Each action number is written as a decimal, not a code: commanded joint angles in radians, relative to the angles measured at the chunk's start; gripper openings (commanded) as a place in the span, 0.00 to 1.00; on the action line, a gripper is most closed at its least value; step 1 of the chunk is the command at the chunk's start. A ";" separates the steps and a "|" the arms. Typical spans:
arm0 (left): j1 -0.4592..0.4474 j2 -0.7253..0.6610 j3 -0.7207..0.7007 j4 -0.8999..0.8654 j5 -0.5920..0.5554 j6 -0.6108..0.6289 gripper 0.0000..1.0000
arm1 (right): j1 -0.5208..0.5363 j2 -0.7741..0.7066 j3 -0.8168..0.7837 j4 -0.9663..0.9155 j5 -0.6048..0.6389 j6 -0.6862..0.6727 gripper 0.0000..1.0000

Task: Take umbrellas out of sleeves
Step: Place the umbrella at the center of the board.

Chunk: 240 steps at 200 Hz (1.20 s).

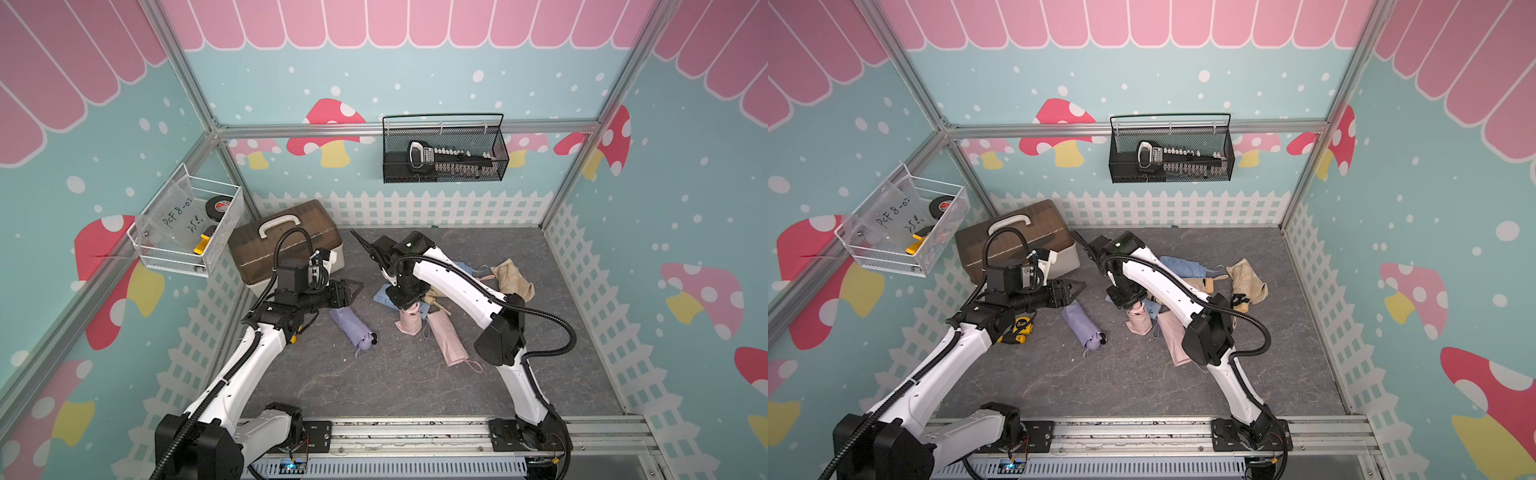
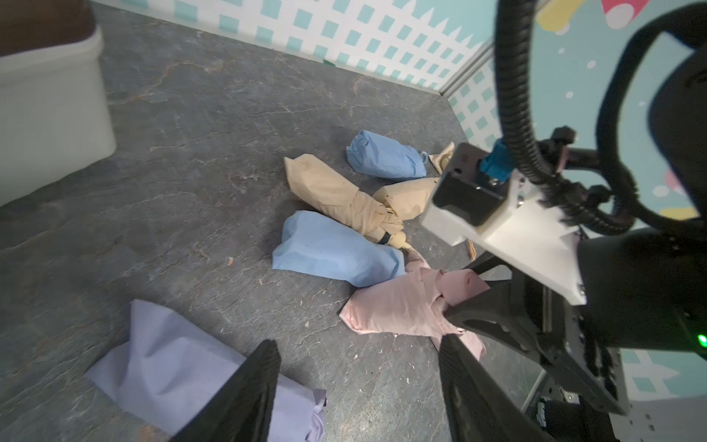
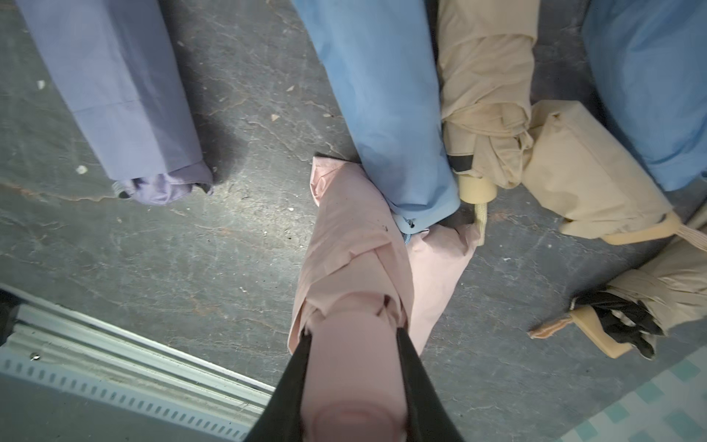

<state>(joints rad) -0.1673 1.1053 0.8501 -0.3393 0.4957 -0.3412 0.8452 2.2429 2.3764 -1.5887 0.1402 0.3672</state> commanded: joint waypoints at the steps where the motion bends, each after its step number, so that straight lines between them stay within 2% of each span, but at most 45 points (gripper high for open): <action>1: 0.008 -0.051 -0.041 -0.003 -0.158 -0.148 0.66 | 0.061 0.071 0.079 -0.102 0.156 0.041 0.00; 8: 0.007 -0.065 -0.057 -0.009 -0.175 -0.180 0.66 | 0.072 0.095 0.109 -0.102 0.147 0.059 0.00; 28: 0.008 -0.110 -0.091 -0.050 -0.222 -0.224 0.66 | 0.081 0.165 0.174 -0.064 0.018 0.097 0.00; 46: 0.013 -0.157 -0.110 -0.126 -0.297 -0.233 0.66 | 0.084 0.208 0.229 -0.013 -0.057 0.124 0.20; 78: 0.036 -0.210 -0.136 -0.187 -0.304 -0.259 0.66 | 0.068 0.239 0.236 0.087 -0.136 0.163 0.25; 90: 0.037 -0.221 -0.141 -0.197 -0.304 -0.269 0.66 | 0.061 0.261 0.240 0.122 -0.187 0.167 0.30; 98: 0.037 -0.226 -0.147 -0.199 -0.301 -0.272 0.66 | 0.058 0.277 0.248 0.138 -0.214 0.166 0.38; 109: 0.037 -0.231 -0.149 -0.205 -0.298 -0.275 0.66 | 0.053 0.310 0.279 0.138 -0.220 0.163 0.47; 138: 0.037 -0.234 -0.155 -0.189 -0.260 -0.269 0.66 | 0.035 0.320 0.277 0.137 -0.174 0.132 0.53; 166: 0.038 -0.200 -0.161 -0.168 -0.258 -0.268 0.66 | 0.004 0.289 0.219 0.174 -0.150 0.092 0.55; 200: 0.037 -0.133 -0.150 -0.113 -0.198 -0.264 0.66 | -0.039 0.252 0.150 0.277 -0.265 0.053 0.62; 224: 0.035 -0.020 -0.089 -0.106 -0.097 -0.226 0.66 | -0.064 0.170 0.131 0.302 -0.290 0.018 0.68; 240: 0.027 0.089 -0.023 -0.104 -0.008 -0.211 0.66 | -0.097 0.050 -0.010 0.346 -0.336 -0.044 0.72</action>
<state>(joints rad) -0.1349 1.0855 0.7345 -0.4763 0.3462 -0.5884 0.7742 2.4943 2.4744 -1.2942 -0.1207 0.4179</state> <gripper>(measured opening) 0.661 0.708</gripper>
